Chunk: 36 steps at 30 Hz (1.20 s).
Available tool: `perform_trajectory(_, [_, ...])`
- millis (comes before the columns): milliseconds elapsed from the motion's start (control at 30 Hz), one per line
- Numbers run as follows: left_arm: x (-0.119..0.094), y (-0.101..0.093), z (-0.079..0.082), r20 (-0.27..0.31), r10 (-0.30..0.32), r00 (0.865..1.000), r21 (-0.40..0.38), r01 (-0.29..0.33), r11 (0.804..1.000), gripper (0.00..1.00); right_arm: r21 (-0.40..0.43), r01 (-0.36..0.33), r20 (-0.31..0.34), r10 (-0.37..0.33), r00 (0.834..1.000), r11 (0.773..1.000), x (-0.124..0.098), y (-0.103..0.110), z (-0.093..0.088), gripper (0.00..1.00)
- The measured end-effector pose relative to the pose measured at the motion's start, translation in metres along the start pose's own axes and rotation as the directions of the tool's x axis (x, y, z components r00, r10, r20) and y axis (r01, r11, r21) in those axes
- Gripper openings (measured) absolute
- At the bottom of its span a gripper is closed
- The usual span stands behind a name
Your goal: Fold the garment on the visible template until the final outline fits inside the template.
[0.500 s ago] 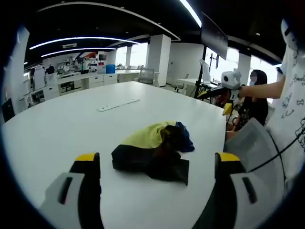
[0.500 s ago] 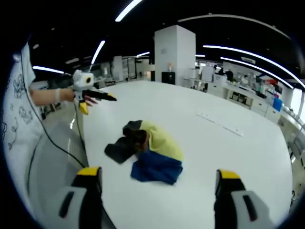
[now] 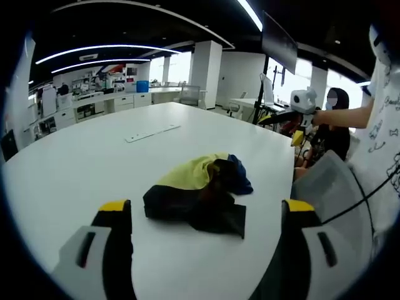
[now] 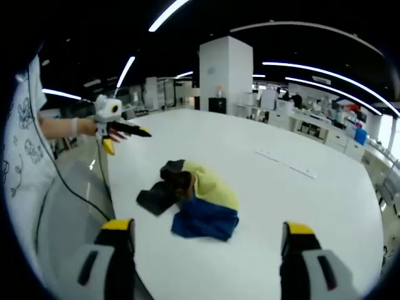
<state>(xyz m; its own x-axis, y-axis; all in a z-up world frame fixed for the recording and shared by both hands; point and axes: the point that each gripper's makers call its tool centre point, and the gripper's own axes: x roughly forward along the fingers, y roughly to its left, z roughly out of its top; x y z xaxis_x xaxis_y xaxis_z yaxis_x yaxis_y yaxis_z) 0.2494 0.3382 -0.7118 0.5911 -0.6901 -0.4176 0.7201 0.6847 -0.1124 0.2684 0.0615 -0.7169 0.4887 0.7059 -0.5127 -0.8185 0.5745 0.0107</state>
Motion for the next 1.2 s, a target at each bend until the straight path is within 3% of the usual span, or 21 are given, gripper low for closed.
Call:
perform_trajectory(600, [0.013,-0.007,-0.001,-0.018,-0.027,0.999,0.021,0.028,0.999,0.96,0.040,0.017,-0.002,-0.017,1.000,0.999,-0.003,0.003,-0.011,0.97])
perform_trajectory(1200, [0.012,-0.001,-0.002,0.006,0.007,1.000,0.036,-0.007,0.999,0.95,0.020,0.020,-0.021,-0.020,1.000,1.000,-0.003,-0.001,-0.014,0.95])
